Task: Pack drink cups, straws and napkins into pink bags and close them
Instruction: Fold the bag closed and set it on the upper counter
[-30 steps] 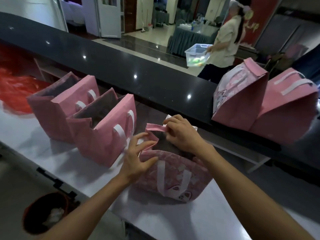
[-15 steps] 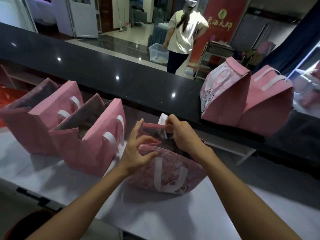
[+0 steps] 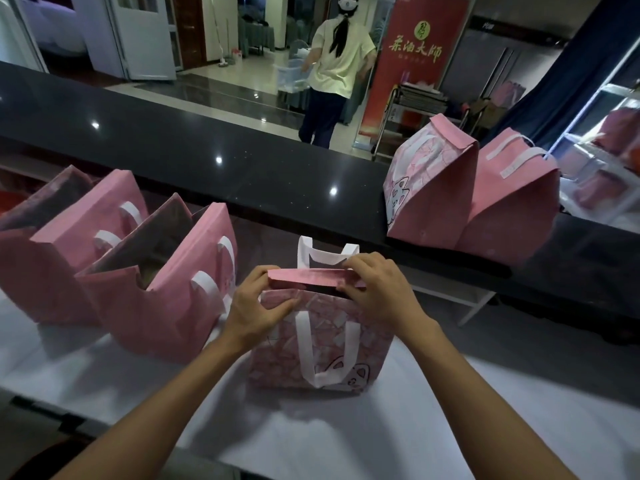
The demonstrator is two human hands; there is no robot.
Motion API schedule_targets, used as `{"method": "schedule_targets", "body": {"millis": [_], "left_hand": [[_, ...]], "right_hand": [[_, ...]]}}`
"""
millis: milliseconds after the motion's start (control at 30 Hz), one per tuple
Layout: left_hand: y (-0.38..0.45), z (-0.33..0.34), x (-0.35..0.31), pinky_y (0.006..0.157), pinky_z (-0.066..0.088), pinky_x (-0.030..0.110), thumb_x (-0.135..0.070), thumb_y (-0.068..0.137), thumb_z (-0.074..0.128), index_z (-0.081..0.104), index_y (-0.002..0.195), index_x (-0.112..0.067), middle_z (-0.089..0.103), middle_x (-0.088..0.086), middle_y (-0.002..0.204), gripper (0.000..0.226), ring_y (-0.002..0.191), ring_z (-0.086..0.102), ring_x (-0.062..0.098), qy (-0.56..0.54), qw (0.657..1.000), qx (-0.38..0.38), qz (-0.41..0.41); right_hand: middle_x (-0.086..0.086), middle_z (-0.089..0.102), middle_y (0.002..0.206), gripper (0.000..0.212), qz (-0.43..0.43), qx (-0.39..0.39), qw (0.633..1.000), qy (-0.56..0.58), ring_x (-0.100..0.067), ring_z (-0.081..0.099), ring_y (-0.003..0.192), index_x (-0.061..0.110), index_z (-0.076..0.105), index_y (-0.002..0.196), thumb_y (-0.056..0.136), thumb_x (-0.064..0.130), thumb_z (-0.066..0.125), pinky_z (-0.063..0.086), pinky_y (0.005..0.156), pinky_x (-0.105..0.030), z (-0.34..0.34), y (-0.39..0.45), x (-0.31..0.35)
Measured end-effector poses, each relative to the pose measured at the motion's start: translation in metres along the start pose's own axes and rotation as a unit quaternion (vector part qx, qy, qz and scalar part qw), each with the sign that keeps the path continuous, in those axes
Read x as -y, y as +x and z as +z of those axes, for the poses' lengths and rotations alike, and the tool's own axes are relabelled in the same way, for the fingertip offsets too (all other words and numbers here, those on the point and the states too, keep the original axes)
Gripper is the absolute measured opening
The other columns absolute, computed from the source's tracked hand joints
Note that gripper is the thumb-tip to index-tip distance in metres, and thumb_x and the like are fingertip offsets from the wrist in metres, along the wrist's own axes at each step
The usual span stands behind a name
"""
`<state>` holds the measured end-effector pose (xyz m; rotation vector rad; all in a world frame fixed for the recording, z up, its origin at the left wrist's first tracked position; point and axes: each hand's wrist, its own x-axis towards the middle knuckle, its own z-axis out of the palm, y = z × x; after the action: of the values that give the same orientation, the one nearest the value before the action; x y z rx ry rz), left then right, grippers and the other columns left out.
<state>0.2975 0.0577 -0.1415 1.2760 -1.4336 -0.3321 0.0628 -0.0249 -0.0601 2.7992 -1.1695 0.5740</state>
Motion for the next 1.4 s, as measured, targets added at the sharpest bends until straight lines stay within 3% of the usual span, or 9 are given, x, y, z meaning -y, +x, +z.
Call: {"method": "schedule_targets", "body": {"millis": [200,433,667,733,767,900,1067,1233,1400], "left_hand": [[0.000,0.004,-0.004,0.087,0.055,0.018,-0.024,0.076,0.088,0.061,0.119,-0.024,0.061,-0.005,0.113,0.050,0.106,0.062,0.004,0.001,1.000,0.016,-0.004],[0.002,0.003,-0.006,0.083,0.058,0.022,-0.024,0.076,0.088,0.061,0.116,-0.028,0.064,-0.008,0.109,0.048,0.102,0.064,0.006,0.002,1.000,0.009,-0.018],[-0.006,0.008,-0.012,0.085,0.056,0.018,-0.037,0.072,0.085,0.051,0.116,-0.019,0.061,-0.017,0.110,0.058,0.103,0.064,-0.001,-0.039,0.998,-0.009,-0.054],[-0.006,0.009,-0.014,0.083,0.058,0.021,-0.036,0.071,0.086,0.045,0.116,-0.020,0.059,-0.018,0.111,0.063,0.103,0.065,-0.001,-0.059,0.996,-0.009,-0.072],[-0.006,0.010,-0.014,0.084,0.059,0.022,-0.036,0.071,0.086,0.044,0.117,-0.021,0.058,-0.019,0.112,0.064,0.104,0.065,-0.001,-0.060,0.995,-0.010,-0.075],[-0.002,0.008,-0.011,0.087,0.059,0.029,-0.036,0.072,0.087,0.044,0.119,-0.023,0.059,-0.025,0.112,0.065,0.105,0.066,0.004,-0.058,0.996,-0.012,-0.066],[0.000,0.009,-0.007,0.085,0.060,0.031,-0.027,0.070,0.090,0.045,0.118,-0.017,0.064,-0.007,0.108,0.067,0.099,0.068,0.009,-0.066,0.994,-0.033,-0.079],[0.000,0.013,-0.007,0.076,0.062,0.031,-0.027,0.069,0.090,0.042,0.115,-0.015,0.066,0.000,0.102,0.068,0.092,0.071,0.013,-0.091,0.990,-0.038,-0.098],[0.002,0.015,-0.001,0.073,0.064,0.041,-0.024,0.072,0.090,0.039,0.117,-0.016,0.066,0.000,0.100,0.068,0.089,0.072,0.013,-0.091,0.989,-0.025,-0.116]], "right_hand": [[-0.002,0.060,0.105,0.035,0.000,-0.001,0.999,-0.052,-0.023,0.054,0.091,0.017,0.063,0.107,0.078,0.027,0.079,0.048,0.071,-0.038,0.012,-0.001,-0.004],[0.000,0.064,0.098,0.004,0.008,-0.050,0.997,-0.058,-0.020,0.054,0.084,0.016,0.065,0.096,0.094,0.018,0.062,0.047,0.068,-0.037,0.008,0.000,-0.005],[-0.002,0.067,0.077,0.022,0.015,-0.034,0.997,-0.067,-0.028,0.060,0.067,0.019,0.067,0.094,0.078,0.007,0.075,0.049,0.063,-0.037,-0.010,0.007,-0.008],[-0.006,0.069,0.074,0.011,0.009,-0.048,0.998,-0.051,-0.031,0.061,0.064,0.017,0.069,0.093,0.085,0.010,0.072,0.045,0.062,-0.037,-0.016,0.009,-0.007],[-0.007,0.071,0.076,0.006,0.007,-0.049,0.998,-0.042,-0.032,0.062,0.067,0.016,0.071,0.096,0.091,0.014,0.068,0.045,0.064,-0.038,-0.019,0.009,-0.007],[-0.004,0.074,0.099,0.026,0.030,0.018,0.999,-0.023,-0.025,0.065,0.088,0.018,0.068,0.119,0.101,0.032,0.056,0.048,0.078,-0.040,-0.025,0.000,-0.011],[0.004,0.062,0.132,0.062,0.106,0.072,0.988,0.084,-0.015,0.052,0.122,0.032,0.053,0.139,0.086,0.063,0.062,0.043,0.105,-0.042,-0.024,-0.031,-0.020],[0.005,0.046,0.149,0.075,0.166,0.064,0.981,0.082,-0.016,0.034,0.139,0.029,0.039,0.151,0.087,0.046,0.073,0.029,0.116,-0.044,-0.016,-0.049,-0.023],[0.003,0.059,0.120,0.036,0.148,-0.004,0.987,0.054,-0.016,0.046,0.114,0.021,0.062,0.128,0.092,0.023,0.067,0.046,0.098,-0.042,0.001,-0.053,-0.029]]}}
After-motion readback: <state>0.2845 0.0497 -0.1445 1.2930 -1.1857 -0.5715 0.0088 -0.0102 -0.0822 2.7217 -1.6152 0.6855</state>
